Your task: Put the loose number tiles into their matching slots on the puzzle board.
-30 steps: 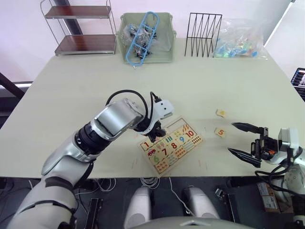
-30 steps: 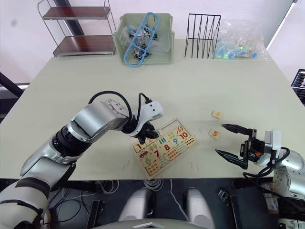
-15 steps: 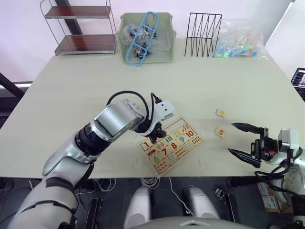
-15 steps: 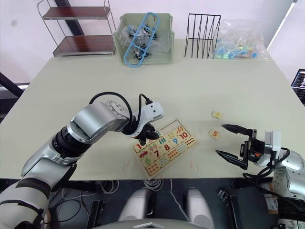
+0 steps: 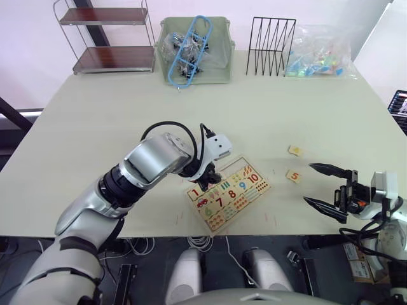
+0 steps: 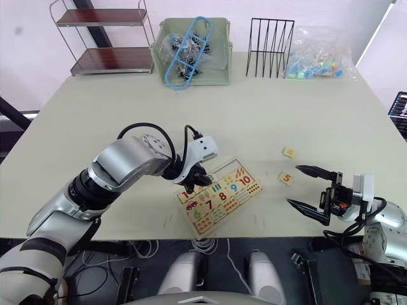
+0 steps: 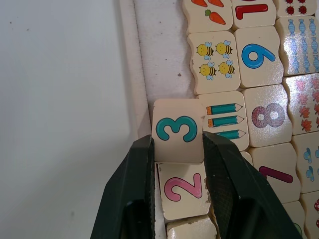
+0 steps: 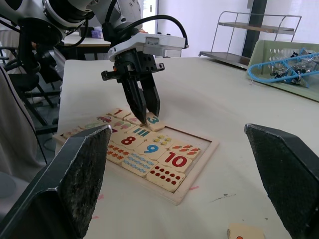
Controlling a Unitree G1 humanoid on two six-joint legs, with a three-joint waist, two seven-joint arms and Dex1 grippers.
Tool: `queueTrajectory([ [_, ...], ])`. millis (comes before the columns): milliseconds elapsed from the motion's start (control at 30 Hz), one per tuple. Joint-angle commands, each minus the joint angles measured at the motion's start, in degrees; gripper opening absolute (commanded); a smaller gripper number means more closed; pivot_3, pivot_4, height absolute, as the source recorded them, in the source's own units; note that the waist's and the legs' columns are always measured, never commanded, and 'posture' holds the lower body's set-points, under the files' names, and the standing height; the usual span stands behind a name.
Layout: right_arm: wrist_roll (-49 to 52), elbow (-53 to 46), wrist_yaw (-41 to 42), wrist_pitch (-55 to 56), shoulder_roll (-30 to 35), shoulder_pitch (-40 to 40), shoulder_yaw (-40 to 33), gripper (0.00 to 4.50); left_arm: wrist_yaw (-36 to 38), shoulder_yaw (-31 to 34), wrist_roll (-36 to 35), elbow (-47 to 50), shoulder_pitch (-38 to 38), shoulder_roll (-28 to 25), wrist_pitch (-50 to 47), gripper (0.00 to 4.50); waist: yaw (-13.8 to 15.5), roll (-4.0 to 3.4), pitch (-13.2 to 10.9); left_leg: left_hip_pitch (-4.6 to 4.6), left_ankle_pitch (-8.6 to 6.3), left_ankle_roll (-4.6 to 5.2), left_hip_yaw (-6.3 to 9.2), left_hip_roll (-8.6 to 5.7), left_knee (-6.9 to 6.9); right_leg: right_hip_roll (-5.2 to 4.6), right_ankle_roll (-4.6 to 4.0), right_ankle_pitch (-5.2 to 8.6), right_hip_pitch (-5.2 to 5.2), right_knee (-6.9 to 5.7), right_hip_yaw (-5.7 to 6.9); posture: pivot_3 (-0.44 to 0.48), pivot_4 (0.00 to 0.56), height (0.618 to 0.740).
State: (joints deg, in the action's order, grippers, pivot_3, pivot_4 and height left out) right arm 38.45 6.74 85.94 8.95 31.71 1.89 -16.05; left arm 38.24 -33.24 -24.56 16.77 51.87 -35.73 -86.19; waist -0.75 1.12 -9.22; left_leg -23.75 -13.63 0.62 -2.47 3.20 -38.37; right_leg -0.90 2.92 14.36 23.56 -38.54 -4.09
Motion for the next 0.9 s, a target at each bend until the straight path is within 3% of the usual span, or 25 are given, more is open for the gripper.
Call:
queueTrajectory([
  [33, 0.54, -1.14, 0.05, 0.48, 0.19, -0.42, -0.7, 4.5, -0.29, 1.37, -0.45, 1.19, -0.29, -0.15, 0.17, 1.4, 0.0, 0.0, 0.0, 0.0, 0.0, 0.0, 0.0, 0.0, 0.0, 0.0, 0.0, 0.0, 0.0, 0.0, 0.0, 0.0, 0.15, 0.74],
  [267, 0.51, -0.94, 0.07, 0.51, 0.13, -0.7, -0.67, 4.5, -0.66, 2.93, -1.49, 1.68, -0.59, 0.13, 0.08, 4.49, 0.0, 0.0, 0.0, 0.0, 0.0, 0.0, 0.0, 0.0, 0.0, 0.0, 0.0, 0.0, 0.0, 0.0, 0.0, 0.0, 0.15, 0.74],
  [667, 0.57, -1.62, -0.43, 0.08, 0.31, -1.03, -0.62, 4.5, 0.38, 10.7, -3.0, -1.64, 2.22, -0.26, 1.24, 4.49, -0.01, 0.0, 0.0, 0.0, 0.0, 0.0, 0.0, 0.0, 0.0, 0.0, 0.0, 0.0, 0.0, 0.0, 0.0, 0.0, 0.15, 0.74],
  [900, 0.66, -1.39, -0.16, 0.24, 0.34, -1.17, -0.74, 4.5, 7.99, 12.33, -3.69, -3.71, 1.32, -5.53, 12.08, 4.49, -0.15, -0.01, -0.01, 0.01, 0.0, 0.0, -0.01, 0.0, 0.01, 0.0, 0.0, 0.0, 0.01, 0.0, 0.0, 0.0, 0.15, 0.74],
])
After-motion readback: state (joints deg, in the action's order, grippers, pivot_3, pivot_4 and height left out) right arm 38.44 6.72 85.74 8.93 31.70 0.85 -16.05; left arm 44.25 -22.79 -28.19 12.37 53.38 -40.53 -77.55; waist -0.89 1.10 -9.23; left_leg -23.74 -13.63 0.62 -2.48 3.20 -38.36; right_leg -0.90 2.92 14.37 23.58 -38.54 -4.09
